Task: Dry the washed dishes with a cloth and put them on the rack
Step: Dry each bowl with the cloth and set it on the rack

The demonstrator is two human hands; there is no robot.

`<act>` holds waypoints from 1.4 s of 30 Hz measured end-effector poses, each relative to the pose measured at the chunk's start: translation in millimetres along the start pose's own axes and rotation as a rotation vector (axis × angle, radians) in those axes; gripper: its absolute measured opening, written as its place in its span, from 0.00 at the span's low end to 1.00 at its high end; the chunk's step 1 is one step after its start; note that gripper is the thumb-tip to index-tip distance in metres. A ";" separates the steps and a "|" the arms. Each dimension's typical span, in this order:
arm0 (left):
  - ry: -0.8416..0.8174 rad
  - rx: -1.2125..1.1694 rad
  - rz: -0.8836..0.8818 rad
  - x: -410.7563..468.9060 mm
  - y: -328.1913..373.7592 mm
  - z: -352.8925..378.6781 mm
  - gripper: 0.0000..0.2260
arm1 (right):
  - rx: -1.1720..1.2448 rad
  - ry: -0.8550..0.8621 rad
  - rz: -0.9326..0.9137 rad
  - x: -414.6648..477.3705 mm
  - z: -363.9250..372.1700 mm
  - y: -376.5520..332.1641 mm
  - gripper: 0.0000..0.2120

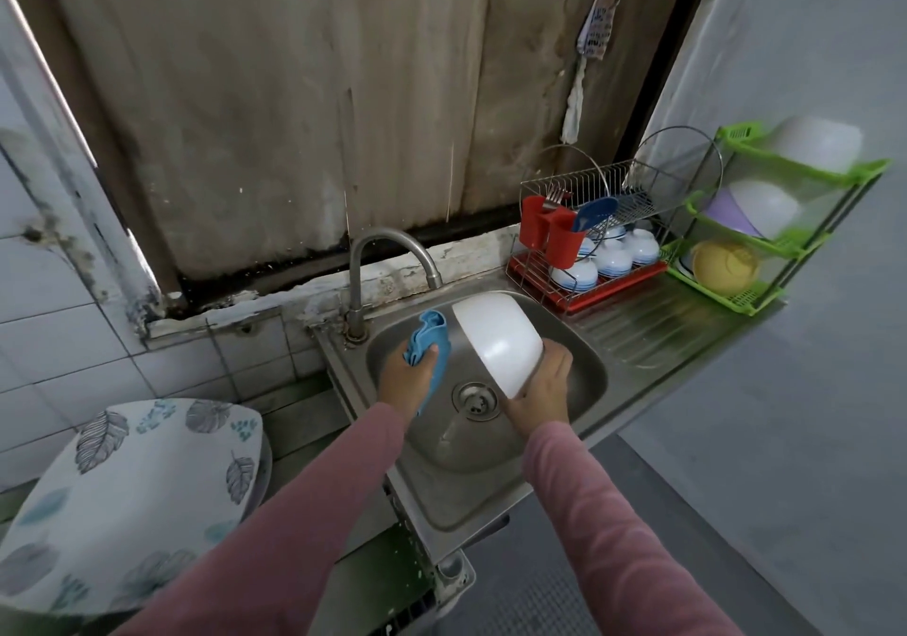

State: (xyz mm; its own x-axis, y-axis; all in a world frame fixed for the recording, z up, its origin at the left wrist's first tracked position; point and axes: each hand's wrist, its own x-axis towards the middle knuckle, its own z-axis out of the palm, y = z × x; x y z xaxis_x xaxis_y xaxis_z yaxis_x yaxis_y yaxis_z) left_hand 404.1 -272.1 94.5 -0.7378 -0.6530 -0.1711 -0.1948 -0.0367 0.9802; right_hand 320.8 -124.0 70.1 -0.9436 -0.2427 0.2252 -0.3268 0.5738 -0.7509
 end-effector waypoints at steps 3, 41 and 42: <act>0.012 -0.027 -0.010 -4.6 -3.9 -9.4 0.07 | 0.003 0.015 0.036 -10.6 5.1 -9.1 0.39; 0.088 0.697 0.162 -93.6 -40.5 -288.5 0.12 | 0.961 -0.789 0.339 -161.5 207.0 -236.0 0.28; -0.016 0.700 0.134 -97.1 -40.6 -292.7 0.13 | 0.935 -0.790 0.343 -163.8 209.0 -240.4 0.29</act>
State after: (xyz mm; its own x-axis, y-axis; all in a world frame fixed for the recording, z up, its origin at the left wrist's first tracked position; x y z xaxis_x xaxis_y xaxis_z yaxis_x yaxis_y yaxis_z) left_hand 672.8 -428.6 100.7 -0.7928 -0.6065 -0.0599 -0.4669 0.5412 0.6994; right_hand 565.0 -385.7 84.0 -0.5786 -0.7748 -0.2548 0.3927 0.0092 -0.9196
